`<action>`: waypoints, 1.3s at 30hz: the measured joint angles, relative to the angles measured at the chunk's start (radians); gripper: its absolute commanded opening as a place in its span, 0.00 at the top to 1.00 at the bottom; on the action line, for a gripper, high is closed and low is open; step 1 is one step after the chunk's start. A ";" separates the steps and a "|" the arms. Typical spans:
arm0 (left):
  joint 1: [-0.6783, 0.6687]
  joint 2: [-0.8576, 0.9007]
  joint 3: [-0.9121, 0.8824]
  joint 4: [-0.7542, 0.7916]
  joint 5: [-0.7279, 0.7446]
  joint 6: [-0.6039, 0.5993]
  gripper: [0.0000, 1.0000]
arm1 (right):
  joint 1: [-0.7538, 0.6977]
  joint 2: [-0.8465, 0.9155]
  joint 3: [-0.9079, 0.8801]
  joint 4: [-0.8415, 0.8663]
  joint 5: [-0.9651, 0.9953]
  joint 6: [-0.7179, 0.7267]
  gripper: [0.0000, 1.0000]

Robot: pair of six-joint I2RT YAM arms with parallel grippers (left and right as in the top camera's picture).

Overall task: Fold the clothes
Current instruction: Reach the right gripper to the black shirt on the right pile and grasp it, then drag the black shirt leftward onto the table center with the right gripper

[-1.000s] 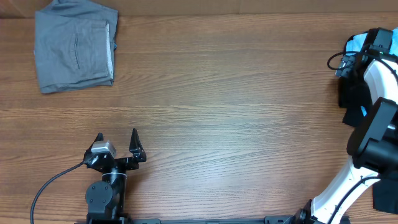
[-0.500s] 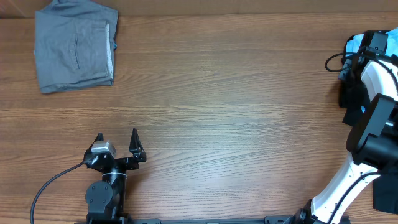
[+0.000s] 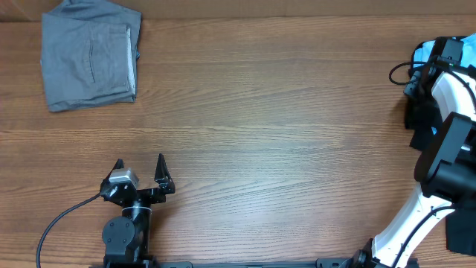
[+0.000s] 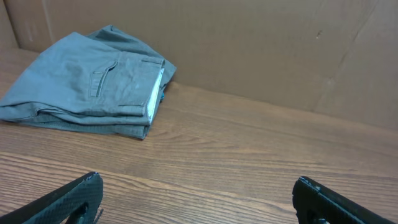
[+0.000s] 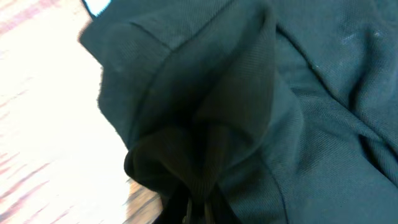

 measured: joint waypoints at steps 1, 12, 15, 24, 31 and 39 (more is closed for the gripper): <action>0.000 0.000 0.000 0.000 0.000 0.000 0.00 | 0.002 -0.012 0.000 0.000 -0.010 0.004 0.96; 0.000 0.000 0.000 0.000 0.000 0.000 0.00 | 0.018 -0.373 0.001 0.046 -0.322 0.016 0.96; 0.000 0.000 0.000 0.000 0.000 0.000 0.00 | 0.043 -0.451 0.001 0.046 -0.372 0.019 0.96; 0.000 0.000 0.000 0.000 0.000 0.000 0.00 | 0.362 -0.512 0.001 0.064 -0.474 0.047 0.96; 0.000 0.000 0.000 0.000 0.000 0.000 0.00 | 0.667 -0.484 0.002 0.141 -0.511 0.131 0.96; 0.000 0.000 0.000 0.000 0.000 0.000 0.00 | 0.956 -0.247 0.005 0.211 -0.528 0.238 0.92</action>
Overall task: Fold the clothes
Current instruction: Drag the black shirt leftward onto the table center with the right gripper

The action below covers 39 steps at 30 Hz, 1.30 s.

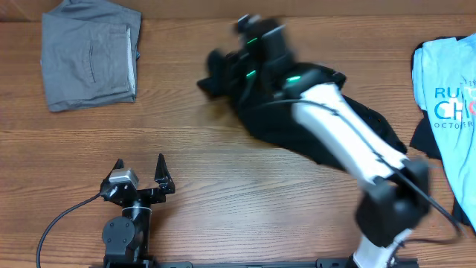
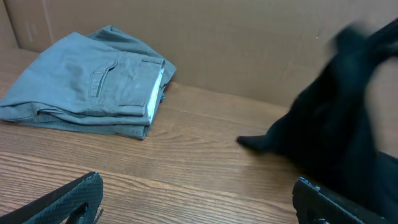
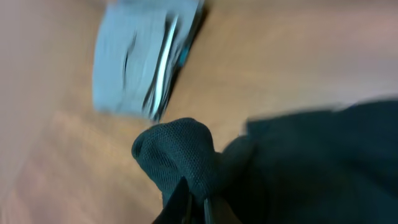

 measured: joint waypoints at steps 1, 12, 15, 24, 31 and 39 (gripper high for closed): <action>0.000 0.000 0.000 0.000 0.000 0.000 0.00 | 0.032 0.028 0.000 0.001 -0.002 0.006 0.85; 0.000 0.000 0.000 0.000 0.000 0.000 0.00 | 0.095 0.016 0.024 -0.146 0.040 0.025 0.00; 0.000 0.000 0.000 0.000 0.000 0.000 0.00 | 0.011 -0.048 0.067 -0.317 0.053 0.027 0.00; 0.000 0.000 0.000 0.000 0.000 0.000 0.00 | -0.315 -0.281 0.130 -0.838 0.069 0.027 0.00; 0.000 0.000 0.000 0.000 0.000 0.000 0.00 | -0.399 -0.279 0.055 -0.964 0.097 0.050 0.00; 0.000 0.000 0.000 -0.004 0.093 -0.092 0.00 | -0.422 -0.278 -0.182 -0.934 0.103 0.084 0.22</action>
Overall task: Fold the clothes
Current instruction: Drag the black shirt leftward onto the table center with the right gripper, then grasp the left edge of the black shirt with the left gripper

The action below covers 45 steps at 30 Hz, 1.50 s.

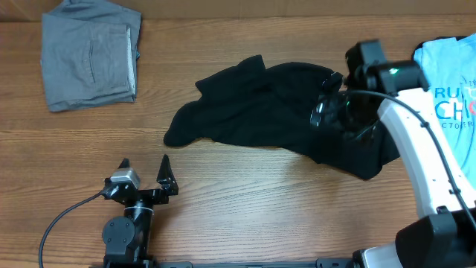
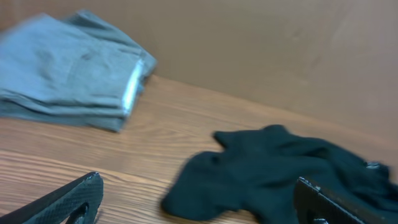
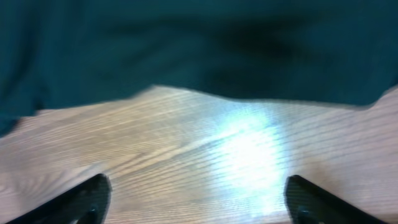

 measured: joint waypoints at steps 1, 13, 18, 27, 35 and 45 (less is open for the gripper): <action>0.000 0.000 0.000 0.001 0.015 -0.024 0.00 | 0.001 0.001 -0.048 0.017 0.000 -0.003 0.26; 0.000 0.000 0.000 0.011 0.129 -0.192 0.00 | 0.001 0.006 -0.479 0.350 -0.062 0.016 0.25; 0.000 0.004 0.000 0.012 0.137 -0.201 0.00 | 0.001 0.006 -0.563 0.510 -0.072 0.045 0.25; 0.000 0.130 0.000 0.012 0.140 -0.201 0.00 | 0.001 0.006 -0.616 0.671 -0.063 0.071 0.29; 0.000 0.311 0.000 0.012 0.140 -0.201 0.00 | 0.001 0.006 -0.616 0.739 -0.032 0.084 0.31; 0.000 0.420 0.000 0.012 0.140 -0.201 0.00 | 0.001 0.006 -0.617 0.795 0.015 0.114 0.40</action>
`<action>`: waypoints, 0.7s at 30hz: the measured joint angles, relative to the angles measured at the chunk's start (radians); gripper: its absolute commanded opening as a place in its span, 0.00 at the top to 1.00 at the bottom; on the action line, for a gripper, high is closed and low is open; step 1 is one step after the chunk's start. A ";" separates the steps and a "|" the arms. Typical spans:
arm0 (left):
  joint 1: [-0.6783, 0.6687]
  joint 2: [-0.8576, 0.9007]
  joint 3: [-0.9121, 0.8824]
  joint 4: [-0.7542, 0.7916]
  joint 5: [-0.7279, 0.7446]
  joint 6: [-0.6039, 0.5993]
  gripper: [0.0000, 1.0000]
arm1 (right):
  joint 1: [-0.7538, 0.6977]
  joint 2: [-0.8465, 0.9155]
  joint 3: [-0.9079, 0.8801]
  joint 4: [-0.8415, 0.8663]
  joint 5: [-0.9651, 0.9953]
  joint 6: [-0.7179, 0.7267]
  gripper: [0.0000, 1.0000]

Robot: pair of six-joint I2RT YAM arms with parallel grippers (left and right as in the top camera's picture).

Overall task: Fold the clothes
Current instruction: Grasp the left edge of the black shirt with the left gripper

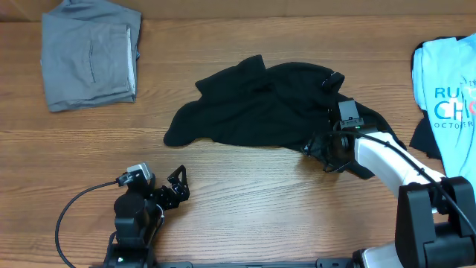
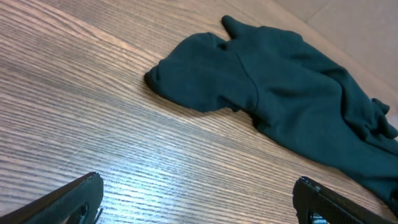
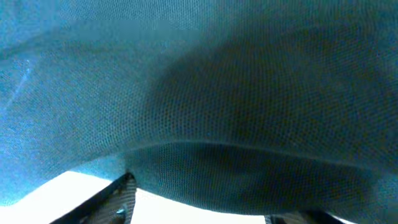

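A black garment (image 1: 271, 104) lies crumpled across the middle of the table; the left wrist view shows its dark heap (image 2: 273, 81) ahead. My right gripper (image 1: 327, 152) sits low at the garment's near right edge, open, with dark cloth (image 3: 205, 93) filling its view and hanging between its fingers (image 3: 121, 199). My left gripper (image 1: 177, 192) is open near the front left, pointing toward the garment's left end and apart from it, with only bare wood between its fingertips (image 2: 74, 196).
Folded grey trousers (image 1: 89, 53) lie at the back left corner. A light blue printed T-shirt (image 1: 446, 85) lies at the right edge with a dark piece (image 1: 424, 138) beside it. A cardboard wall runs along the back of the wooden table (image 1: 245, 208).
My right gripper has dropped from above the garment's right part to its near right edge, cloth now between its open fingers. My left arm has turned right toward the garment; the grey trousers left its view.
First my right gripper was shut on black cloth at the far right pile. Then it held the garment over the table's middle, near the trousers. Then the garment lay spread in the middle with the gripper open above its right side. Now both grippers face it.
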 measured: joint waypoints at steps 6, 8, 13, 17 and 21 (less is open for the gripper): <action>0.000 0.000 0.000 0.000 0.000 0.000 0.00 | 0.000 0.000 0.000 0.022 0.008 0.016 0.58; 0.000 0.000 0.000 0.000 0.000 0.000 0.00 | 0.000 0.000 0.000 0.021 0.009 0.024 0.59; 0.000 0.000 0.000 0.000 0.000 0.000 0.00 | 0.000 0.000 0.000 0.008 0.010 0.032 0.83; 0.000 0.000 0.000 0.001 0.000 0.000 0.00 | 0.000 0.000 0.000 0.000 0.011 0.039 0.96; 0.000 0.000 0.000 0.000 0.000 0.000 0.00 | 0.000 0.000 0.000 -0.021 0.011 0.051 0.96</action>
